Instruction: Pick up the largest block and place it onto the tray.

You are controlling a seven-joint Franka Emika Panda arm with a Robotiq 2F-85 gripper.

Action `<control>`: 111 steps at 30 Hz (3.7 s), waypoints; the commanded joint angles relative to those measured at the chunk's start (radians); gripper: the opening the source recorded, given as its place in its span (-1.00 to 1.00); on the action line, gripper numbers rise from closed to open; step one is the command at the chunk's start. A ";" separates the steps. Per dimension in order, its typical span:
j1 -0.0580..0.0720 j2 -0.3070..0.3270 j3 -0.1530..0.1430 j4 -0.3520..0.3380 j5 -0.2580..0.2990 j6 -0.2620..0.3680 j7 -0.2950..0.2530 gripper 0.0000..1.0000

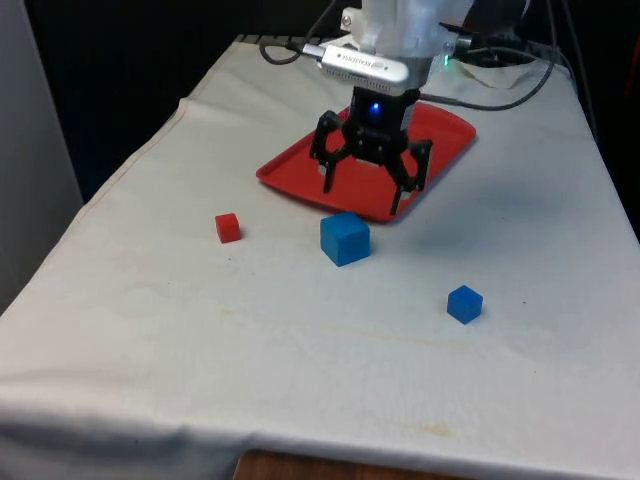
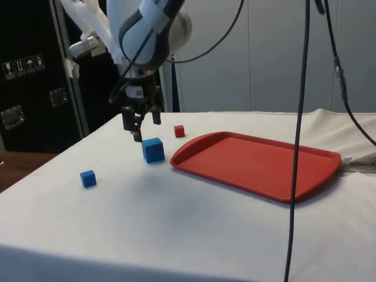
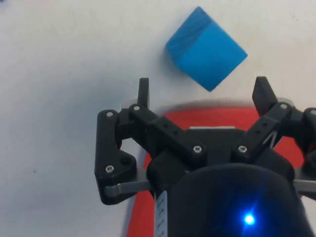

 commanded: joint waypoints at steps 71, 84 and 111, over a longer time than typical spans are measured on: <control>0.020 0.019 -0.121 0.025 0.084 0.000 0.038 -0.07; 0.029 -0.034 -0.149 0.067 0.052 -0.087 0.069 -0.07; 0.043 -0.278 -0.158 -0.076 -0.094 -0.095 0.078 -0.07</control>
